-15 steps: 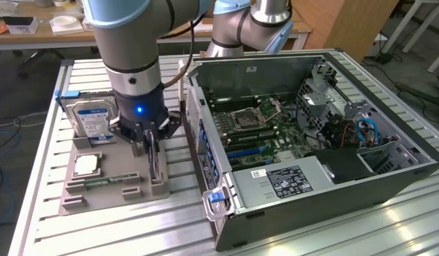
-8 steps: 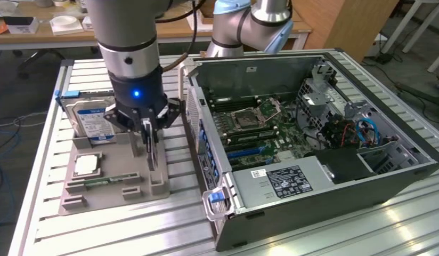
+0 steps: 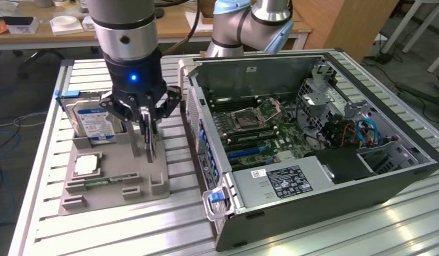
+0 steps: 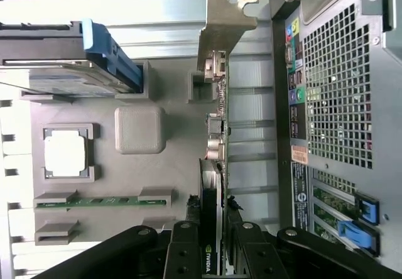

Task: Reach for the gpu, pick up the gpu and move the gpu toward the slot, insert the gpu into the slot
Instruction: 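Pick up the gpu and move the gpu toward the slot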

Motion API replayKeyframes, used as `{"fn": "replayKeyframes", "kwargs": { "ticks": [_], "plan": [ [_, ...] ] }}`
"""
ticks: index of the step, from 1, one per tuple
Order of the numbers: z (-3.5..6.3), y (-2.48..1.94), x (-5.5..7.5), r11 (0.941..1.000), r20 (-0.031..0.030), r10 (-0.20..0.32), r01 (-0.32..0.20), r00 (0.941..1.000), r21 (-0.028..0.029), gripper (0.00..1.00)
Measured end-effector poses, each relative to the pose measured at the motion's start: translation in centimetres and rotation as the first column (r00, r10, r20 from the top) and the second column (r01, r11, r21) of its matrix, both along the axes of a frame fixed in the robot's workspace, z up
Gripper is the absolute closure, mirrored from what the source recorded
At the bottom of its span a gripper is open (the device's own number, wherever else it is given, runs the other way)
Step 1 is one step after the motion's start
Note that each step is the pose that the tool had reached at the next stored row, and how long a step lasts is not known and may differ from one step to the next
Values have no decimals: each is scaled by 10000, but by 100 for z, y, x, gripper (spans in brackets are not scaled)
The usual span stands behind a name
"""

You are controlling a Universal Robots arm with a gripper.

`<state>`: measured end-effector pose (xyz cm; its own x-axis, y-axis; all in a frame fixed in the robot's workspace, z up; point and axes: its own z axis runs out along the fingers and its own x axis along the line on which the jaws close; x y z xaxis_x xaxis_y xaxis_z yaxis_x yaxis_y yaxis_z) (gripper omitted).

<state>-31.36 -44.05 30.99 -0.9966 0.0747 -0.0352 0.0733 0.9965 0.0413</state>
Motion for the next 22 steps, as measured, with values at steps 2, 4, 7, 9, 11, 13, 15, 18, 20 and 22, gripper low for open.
{"fn": "replayKeyframes", "kwargs": {
  "ticks": [2,4,7,9,11,13,15,18,20,22],
  "plan": [
    [39,0,1,10000,-1,-2,2,10000,-1,74],
    [72,1,3,10000,0,-11,11,10000,0,74],
    [127,20,3,10000,38,-26,26,10000,-15,74],
    [177,31,4,10000,61,-25,25,10000,-16,74],
    [249,31,4,10000,69,-25,25,10000,-15,74],
    [300,31,3,10000,68,-26,26,10000,-16,74],
    [337,31,3,10000,68,-26,26,10000,-16,74],
    [398,31,3,10000,69,-26,26,10000,-15,74],
    [447,31,3,10000,67,-26,26,10000,-22,74],
    [468,32,4,9998,70,-25,26,10000,-220,74]
  ]
}}
